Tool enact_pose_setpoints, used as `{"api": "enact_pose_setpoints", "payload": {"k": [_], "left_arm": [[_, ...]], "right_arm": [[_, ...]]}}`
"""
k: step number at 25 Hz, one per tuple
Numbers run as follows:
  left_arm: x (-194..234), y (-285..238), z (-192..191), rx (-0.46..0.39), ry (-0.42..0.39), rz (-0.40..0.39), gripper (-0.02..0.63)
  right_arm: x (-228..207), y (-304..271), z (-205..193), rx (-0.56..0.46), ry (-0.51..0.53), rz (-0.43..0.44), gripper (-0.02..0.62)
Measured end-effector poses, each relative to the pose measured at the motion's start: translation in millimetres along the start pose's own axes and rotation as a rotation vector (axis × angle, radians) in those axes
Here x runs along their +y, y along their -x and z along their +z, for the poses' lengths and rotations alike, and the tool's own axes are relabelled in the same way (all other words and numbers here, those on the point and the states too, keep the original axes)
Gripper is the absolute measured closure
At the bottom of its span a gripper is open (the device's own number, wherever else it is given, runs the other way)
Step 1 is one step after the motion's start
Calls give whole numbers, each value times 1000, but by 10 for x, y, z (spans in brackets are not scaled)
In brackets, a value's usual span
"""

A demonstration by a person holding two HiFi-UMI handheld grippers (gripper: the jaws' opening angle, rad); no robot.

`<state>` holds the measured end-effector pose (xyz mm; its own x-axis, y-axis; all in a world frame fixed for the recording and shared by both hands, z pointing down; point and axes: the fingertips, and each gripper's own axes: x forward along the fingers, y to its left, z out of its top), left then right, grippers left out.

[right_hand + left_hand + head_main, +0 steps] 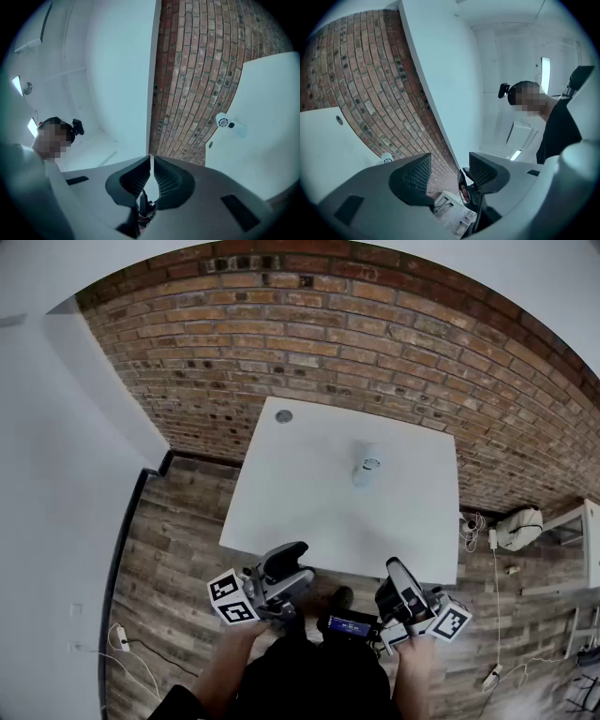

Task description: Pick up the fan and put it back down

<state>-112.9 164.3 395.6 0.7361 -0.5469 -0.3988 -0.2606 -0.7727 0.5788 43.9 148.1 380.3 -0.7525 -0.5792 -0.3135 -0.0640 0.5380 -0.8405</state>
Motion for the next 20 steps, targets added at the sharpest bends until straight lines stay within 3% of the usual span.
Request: {"api": "enact_pose_setpoints", "payload": {"k": [8, 14, 20], "left_arm": [[290, -662, -168, 52, -39, 64, 334], [520, -1223, -406, 142, -62, 112, 334], [735, -1449, -646, 241, -78, 178, 334]], "right_arm": [[-329, 24, 700, -29, -67, 57, 569], [-651, 142, 1269, -78, -91, 101, 569], [-856, 230, 1563, -114, -136, 98, 569]]}}
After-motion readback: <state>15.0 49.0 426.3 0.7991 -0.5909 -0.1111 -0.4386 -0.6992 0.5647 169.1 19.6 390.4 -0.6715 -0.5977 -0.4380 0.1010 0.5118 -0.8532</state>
